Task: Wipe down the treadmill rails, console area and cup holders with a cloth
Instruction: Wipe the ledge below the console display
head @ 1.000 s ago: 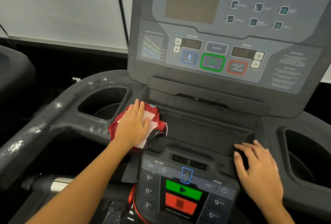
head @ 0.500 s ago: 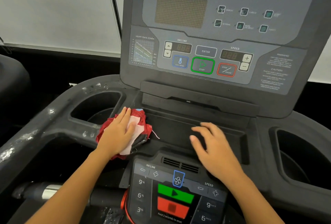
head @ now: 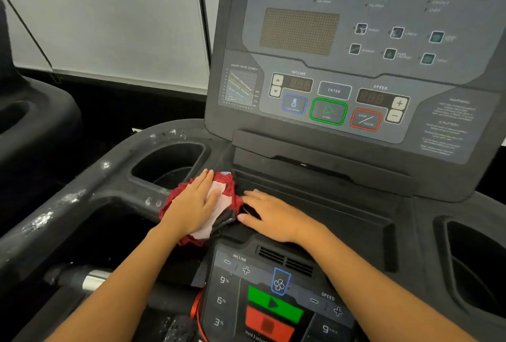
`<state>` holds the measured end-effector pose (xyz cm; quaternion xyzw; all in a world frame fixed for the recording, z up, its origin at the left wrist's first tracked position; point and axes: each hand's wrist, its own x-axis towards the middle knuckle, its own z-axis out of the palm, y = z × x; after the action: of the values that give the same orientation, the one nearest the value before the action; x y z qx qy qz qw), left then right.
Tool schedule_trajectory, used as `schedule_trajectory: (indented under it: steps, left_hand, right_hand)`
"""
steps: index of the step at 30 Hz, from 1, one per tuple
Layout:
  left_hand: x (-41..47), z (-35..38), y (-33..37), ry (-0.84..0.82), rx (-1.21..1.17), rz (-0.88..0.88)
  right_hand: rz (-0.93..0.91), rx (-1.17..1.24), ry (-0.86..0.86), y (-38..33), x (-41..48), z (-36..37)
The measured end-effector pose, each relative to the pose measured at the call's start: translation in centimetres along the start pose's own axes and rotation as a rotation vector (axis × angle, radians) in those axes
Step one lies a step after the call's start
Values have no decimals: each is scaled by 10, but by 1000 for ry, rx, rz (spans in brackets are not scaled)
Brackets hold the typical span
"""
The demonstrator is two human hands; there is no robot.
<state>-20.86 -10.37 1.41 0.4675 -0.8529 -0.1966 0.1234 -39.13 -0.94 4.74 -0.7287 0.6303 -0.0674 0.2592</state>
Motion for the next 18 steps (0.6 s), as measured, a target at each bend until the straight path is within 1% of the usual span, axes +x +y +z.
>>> schedule_trajectory:
  steps: [3,10,13,18]
  left_hand:
    - [-1,2,3,48,-27,-18]
    - [-42,9,-1,160,-32,40]
    - [-41,7,-2,158,-46,28]
    - [-21,-6,1,51,-55,-4]
  right_hand:
    - [-6,-12,-17,0,-1,-1]
    - [-18,-10,-28,4,0,1]
    - [-21,2,-33,4,1,3]
    - [-3,-5,-45,1,2,2]
